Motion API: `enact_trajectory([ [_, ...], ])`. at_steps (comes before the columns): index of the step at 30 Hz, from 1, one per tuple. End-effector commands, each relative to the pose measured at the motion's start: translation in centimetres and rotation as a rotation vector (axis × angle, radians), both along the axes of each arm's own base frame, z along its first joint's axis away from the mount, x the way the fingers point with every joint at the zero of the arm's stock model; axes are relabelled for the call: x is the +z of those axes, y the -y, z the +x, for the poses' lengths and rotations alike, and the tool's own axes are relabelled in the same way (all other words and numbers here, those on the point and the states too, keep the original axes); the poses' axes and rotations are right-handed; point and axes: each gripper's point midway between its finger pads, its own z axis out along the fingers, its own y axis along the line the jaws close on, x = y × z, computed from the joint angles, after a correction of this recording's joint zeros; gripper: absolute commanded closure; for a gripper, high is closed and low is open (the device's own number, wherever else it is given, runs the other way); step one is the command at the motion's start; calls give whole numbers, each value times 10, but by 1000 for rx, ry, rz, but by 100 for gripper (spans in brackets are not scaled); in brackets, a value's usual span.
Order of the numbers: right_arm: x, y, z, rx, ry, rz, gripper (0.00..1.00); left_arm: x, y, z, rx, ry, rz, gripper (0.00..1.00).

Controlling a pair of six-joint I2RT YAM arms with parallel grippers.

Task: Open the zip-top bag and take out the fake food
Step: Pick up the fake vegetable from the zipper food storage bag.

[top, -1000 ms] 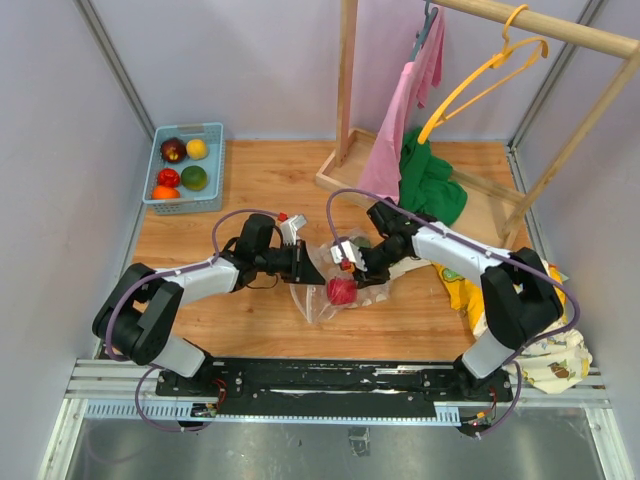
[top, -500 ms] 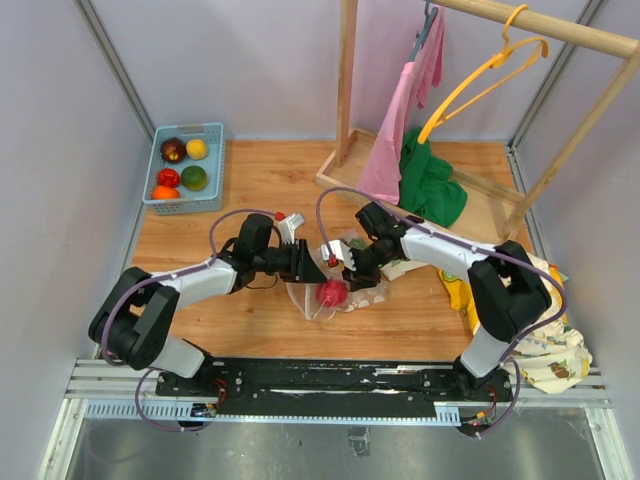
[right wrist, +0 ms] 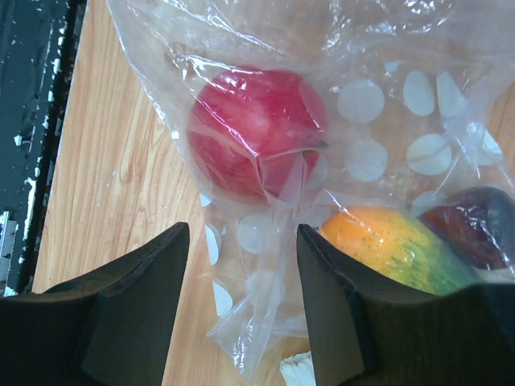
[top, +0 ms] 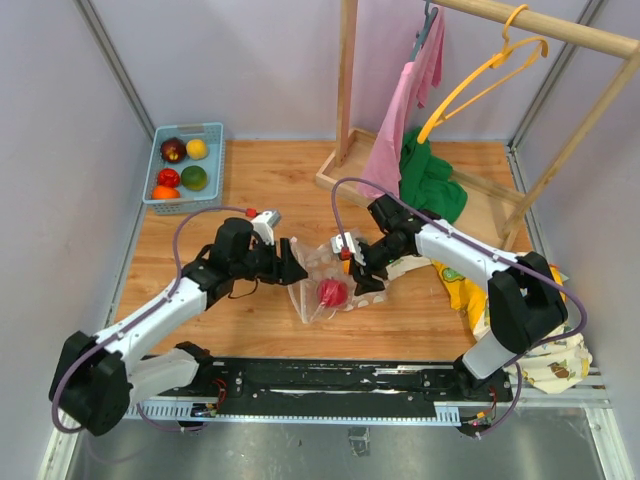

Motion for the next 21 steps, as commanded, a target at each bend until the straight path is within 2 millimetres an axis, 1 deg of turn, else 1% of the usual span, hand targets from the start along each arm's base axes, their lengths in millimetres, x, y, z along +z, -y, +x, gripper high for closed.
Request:
enact_trajectory([
  [1, 18, -9, -7, 36, -25, 58, 41, -6, -58, 8, 232, 47, 228, 49],
  [3, 16, -10, -6, 35, -20, 50, 41, -5, -75, 6, 304, 57, 272, 64],
  [5, 13, -13, -5, 36, -22, 44, 40, -5, -80, 3, 317, 75, 272, 67],
  [7, 10, -14, -4, 32, -22, 36, 40, -8, -76, 0, 291, 83, 254, 72],
  [11, 6, -16, -3, 28, -17, 22, 41, -27, -75, 4, 269, 46, 300, 80],
  [13, 3, -17, -5, 31, -16, 13, 41, -35, -67, 6, 230, 33, 299, 81],
  [17, -3, -18, -9, 46, 1, -3, 40, -39, -37, 10, 96, 51, 203, 81],
  [19, -6, -19, -10, 51, 3, -9, 39, -44, -25, 10, 43, 48, 168, 81],
  [21, -11, -19, -12, 53, 7, -20, 38, -53, -16, 9, -8, 35, 155, 81],
])
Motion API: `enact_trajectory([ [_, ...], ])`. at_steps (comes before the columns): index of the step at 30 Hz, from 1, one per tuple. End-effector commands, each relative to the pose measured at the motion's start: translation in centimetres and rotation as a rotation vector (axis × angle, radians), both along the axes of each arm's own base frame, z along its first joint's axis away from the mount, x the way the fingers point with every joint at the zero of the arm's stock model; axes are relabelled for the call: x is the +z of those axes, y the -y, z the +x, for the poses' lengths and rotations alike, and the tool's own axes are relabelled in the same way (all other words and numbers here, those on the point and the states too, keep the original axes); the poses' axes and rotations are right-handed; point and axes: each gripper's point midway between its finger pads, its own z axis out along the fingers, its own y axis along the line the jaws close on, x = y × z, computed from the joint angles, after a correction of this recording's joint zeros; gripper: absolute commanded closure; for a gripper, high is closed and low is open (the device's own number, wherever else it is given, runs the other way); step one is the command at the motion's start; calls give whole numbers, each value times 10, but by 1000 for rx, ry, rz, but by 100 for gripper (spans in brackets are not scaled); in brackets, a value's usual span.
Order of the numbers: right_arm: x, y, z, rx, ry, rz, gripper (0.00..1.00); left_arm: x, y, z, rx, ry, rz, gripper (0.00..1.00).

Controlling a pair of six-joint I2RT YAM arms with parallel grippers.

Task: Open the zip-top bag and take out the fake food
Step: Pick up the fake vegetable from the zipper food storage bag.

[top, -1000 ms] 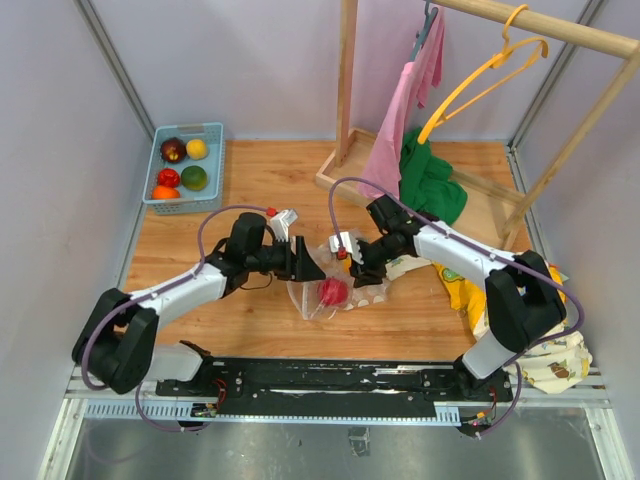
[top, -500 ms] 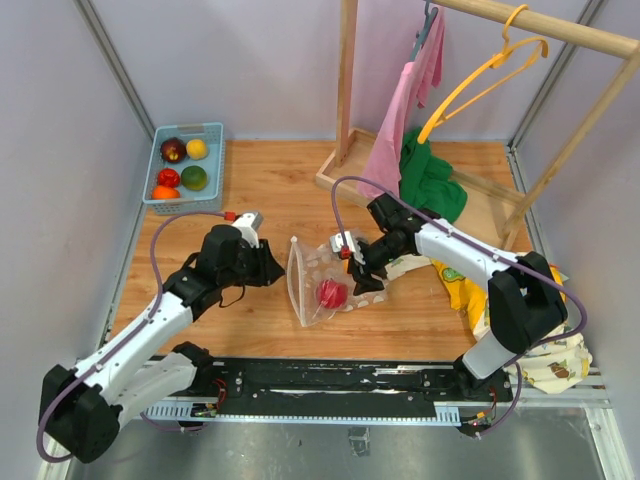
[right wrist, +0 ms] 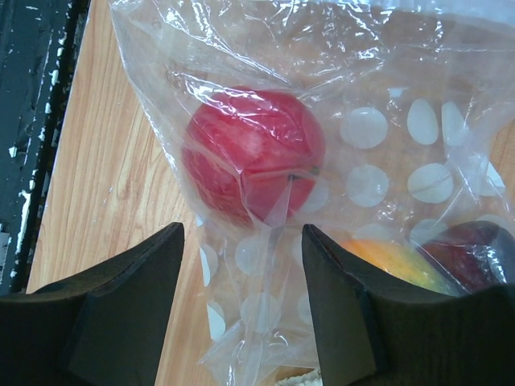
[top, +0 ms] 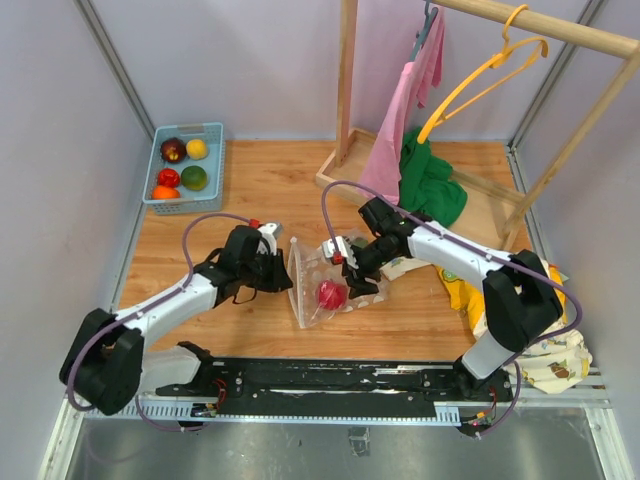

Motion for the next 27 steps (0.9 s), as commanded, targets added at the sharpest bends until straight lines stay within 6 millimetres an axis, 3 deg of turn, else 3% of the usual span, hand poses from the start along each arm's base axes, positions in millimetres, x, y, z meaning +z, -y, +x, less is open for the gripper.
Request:
enact_trajectory([
  [1, -12, -3, -5, 14, 8, -29, 37, 4, 34, 7, -162, 54, -111, 81],
  [8, -24, -6, -3, 2, 18, -59, 37, -8, 61, -11, -281, -3, -187, 76],
  [18, -28, -12, 1, -25, -13, -64, 54, -6, 73, -33, -261, -105, -351, 37],
  [23, -29, -14, -1, -27, -30, -63, 60, -7, 75, -29, -210, -127, -379, 25],
  [27, -31, -14, -4, -29, -41, -60, 64, 2, 82, -25, -195, -114, -449, 23],
])
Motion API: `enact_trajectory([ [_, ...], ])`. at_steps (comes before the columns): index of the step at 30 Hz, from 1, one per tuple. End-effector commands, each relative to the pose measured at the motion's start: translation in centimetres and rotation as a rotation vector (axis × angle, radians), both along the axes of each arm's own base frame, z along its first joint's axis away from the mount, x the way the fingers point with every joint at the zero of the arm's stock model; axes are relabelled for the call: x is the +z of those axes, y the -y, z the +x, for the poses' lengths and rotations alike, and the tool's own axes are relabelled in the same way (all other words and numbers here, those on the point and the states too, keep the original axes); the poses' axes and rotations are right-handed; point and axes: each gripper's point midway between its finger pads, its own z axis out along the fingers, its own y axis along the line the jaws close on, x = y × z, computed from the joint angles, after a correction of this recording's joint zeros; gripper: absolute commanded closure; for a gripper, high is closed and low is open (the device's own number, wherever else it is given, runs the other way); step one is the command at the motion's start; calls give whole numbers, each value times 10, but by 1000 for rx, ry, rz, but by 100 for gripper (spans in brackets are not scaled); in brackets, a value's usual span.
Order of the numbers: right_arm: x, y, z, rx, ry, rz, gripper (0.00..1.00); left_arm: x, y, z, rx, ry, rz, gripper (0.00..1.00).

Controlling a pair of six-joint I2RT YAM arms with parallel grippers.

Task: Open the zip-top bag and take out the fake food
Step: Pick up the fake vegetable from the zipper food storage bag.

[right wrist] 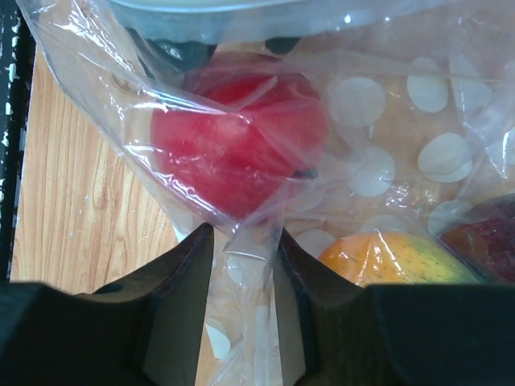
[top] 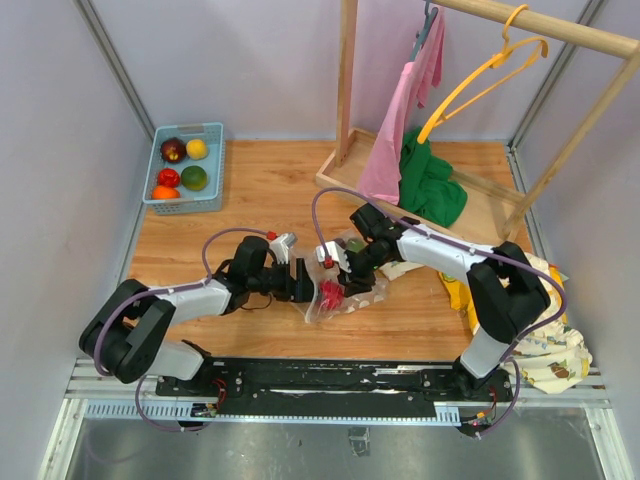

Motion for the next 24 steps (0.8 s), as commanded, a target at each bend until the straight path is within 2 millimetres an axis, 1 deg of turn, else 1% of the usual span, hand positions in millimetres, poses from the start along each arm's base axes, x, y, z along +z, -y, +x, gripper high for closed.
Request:
enact_trajectory([
  [1, 0, -9, -9, 9, -35, 19, 66, 16, 15, 7, 13, 11, -106, 23],
  [7, 1, -15, -10, 2, -77, 28, 85, 12, 23, 8, 4, -11, -115, 20],
  [13, 0, -21, -8, -15, -112, 28, 97, 8, 29, 7, -3, -29, -114, 18],
  [15, 0, -23, -8, -21, -122, 30, 99, 5, 30, 7, 0, -34, -108, 17],
  [19, 0, -27, -9, -35, -148, 35, 99, 1, 32, 10, 12, -42, -101, 15],
  [24, 2, -30, -10, -46, -178, 45, 99, 1, 35, 16, 36, -34, -109, 14],
])
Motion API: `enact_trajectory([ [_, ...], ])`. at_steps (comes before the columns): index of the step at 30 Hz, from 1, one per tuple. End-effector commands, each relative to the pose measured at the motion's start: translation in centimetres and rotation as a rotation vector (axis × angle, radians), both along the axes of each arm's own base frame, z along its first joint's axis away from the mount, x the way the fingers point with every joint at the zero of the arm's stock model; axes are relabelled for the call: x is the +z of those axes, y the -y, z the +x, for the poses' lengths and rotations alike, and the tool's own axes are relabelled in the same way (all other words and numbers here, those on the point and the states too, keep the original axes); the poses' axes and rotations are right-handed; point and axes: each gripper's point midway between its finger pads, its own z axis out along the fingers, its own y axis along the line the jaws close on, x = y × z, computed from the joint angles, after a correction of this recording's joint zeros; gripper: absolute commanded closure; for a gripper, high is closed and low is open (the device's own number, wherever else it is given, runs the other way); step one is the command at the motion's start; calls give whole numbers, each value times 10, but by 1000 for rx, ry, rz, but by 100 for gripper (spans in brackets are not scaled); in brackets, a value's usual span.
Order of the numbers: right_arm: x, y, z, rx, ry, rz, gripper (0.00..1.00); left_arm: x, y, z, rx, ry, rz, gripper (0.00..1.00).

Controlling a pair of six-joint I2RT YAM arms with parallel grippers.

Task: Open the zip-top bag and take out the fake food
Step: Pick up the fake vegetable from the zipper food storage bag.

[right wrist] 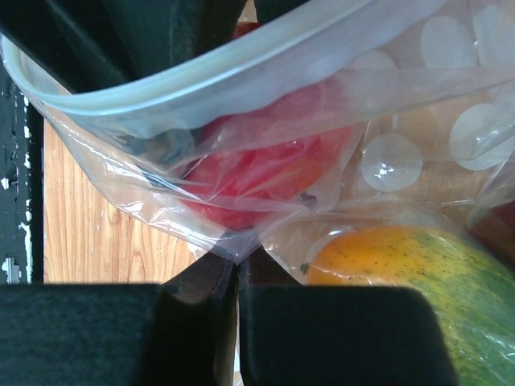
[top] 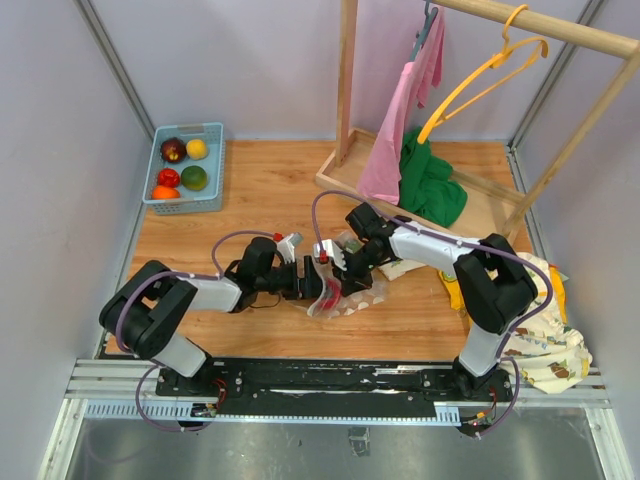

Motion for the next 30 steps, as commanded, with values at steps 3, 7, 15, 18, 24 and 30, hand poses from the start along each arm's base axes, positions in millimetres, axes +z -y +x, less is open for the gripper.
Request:
enact_trajectory([
  [3, 17, -27, -7, 21, -60, 105, 99, 9, 15, 15, 21, 42, -30, 13],
  [7, 17, -27, -7, 18, -65, 105, 99, 9, 19, 18, 18, 41, -30, 13],
  [15, 15, -20, 2, -15, -45, 89, 99, 4, 14, 19, 37, 32, 6, 33],
  [18, 14, -12, 11, -39, -25, 78, 99, 8, 10, 17, 45, 46, 27, 47],
  [24, 11, 3, 21, -70, 17, 53, 99, 14, -10, 21, 93, 56, 50, 67],
  [30, 7, 10, 27, -87, 44, 27, 99, 26, -33, 24, 143, 69, 54, 70],
])
